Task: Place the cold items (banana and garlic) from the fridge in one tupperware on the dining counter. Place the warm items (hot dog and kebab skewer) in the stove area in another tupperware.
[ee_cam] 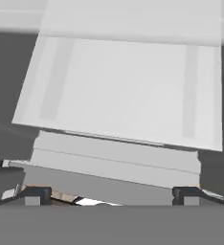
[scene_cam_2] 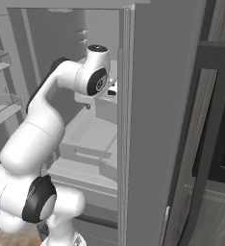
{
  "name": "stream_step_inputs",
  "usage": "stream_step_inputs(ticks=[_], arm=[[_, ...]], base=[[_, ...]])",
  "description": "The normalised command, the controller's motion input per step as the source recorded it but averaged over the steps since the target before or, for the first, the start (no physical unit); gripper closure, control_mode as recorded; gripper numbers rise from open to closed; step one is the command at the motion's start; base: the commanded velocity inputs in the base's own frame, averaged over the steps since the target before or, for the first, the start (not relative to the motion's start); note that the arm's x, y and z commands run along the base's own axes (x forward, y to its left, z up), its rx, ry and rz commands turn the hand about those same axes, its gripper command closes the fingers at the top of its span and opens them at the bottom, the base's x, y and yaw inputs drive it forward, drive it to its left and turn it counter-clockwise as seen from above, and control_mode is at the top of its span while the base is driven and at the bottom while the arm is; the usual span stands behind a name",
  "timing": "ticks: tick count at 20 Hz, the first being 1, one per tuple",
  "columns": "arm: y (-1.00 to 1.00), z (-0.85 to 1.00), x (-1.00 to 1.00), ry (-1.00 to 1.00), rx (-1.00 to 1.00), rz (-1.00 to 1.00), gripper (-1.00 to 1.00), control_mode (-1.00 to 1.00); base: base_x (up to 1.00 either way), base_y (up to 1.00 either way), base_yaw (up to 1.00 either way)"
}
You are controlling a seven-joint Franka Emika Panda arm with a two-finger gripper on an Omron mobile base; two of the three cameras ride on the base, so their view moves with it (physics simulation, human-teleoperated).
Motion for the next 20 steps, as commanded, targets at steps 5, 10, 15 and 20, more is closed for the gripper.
stream_step_inputs(ticks=[5, 10, 15, 20], arm=[[0.17, 0.56, 0.76, -0.17, -0.03, -0.09, -1.0, -1.0], [0.46, 0.35, 0.63, -0.09, -0.06, -0.14, -1.0, -1.0], [0.18, 0.12, 0.7, -0.03, -0.01, -0.09, -1.0, -1.0], [-0.06, 0.0, 0.64, 0.0, 0.0, -0.02, -1.0, -1.0]], base=[[0.0, 0.0, 0.0], [0.0, 0.0, 0.0], [0.0, 0.0, 0.0], [0.0, 0.0, 0.0]])
